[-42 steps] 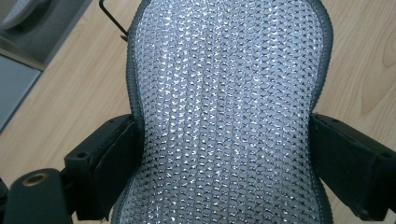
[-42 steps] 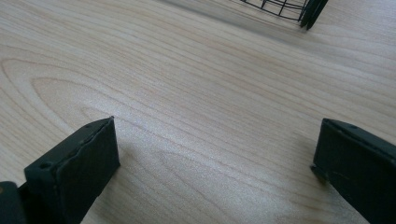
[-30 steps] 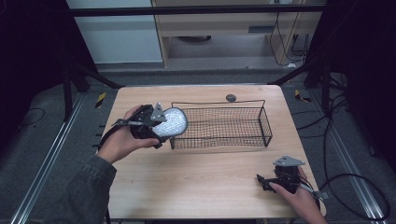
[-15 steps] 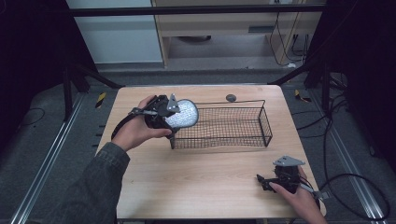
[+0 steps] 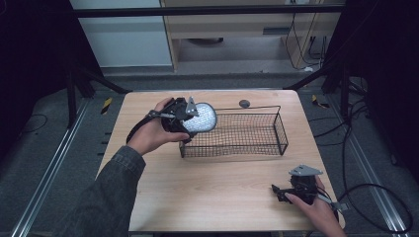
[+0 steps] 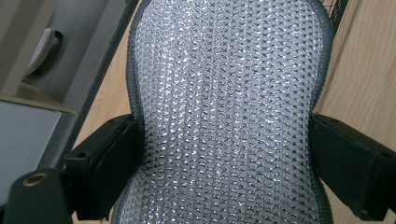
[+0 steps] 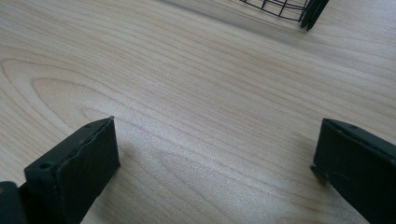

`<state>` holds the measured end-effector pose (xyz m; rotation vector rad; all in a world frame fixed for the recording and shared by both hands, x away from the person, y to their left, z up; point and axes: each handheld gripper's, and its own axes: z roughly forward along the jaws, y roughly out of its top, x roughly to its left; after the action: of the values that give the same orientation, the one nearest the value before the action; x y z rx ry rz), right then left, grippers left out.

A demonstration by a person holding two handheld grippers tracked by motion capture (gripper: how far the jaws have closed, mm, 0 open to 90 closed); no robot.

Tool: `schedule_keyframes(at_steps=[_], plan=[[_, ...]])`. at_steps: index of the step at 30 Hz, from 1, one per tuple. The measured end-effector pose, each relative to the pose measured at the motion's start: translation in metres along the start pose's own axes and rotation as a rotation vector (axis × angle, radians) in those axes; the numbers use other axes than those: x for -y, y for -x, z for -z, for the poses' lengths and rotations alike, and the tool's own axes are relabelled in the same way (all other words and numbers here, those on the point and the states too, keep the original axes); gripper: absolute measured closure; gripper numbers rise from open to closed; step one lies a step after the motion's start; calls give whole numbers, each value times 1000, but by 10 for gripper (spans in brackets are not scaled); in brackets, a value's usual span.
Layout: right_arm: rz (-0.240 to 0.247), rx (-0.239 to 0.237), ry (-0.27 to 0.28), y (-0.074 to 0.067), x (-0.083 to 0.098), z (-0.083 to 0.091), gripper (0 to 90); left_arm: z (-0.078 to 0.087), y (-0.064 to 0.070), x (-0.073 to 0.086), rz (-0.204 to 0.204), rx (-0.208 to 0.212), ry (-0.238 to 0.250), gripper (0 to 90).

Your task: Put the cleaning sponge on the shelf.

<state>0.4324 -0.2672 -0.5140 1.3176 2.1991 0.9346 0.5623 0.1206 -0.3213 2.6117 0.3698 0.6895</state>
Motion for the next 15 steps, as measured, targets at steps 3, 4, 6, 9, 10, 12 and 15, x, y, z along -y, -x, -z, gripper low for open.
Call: schedule_keyframes(at_steps=[3, 4, 6, 9, 10, 12, 15], plan=[[1, 0, 0, 0, 0, 0, 3, -2, 0, -4, -2, 1, 3, 98], [-1, 0, -1, 0, 0, 0, 3, -3, 1, -5, -2, 1, 5, 98], [0, 0, 0, 0, 0, 0, 3, -4, 1, -7, -4, 0, 5, 98], [1, 0, -1, 0, 0, 0, 3, -7, 1, -10, -11, 2, 5, 98], [1, 0, 0, 0, 0, 0, 3, -9, 1, -12, -13, 4, 4, 98], [1, 0, -1, 0, 0, 0, 3, -11, 2, -13, -14, 4, 10, 98], [1, 0, -1, 0, 0, 0, 3, -15, 3, -16, -23, 6, 7, 98]])
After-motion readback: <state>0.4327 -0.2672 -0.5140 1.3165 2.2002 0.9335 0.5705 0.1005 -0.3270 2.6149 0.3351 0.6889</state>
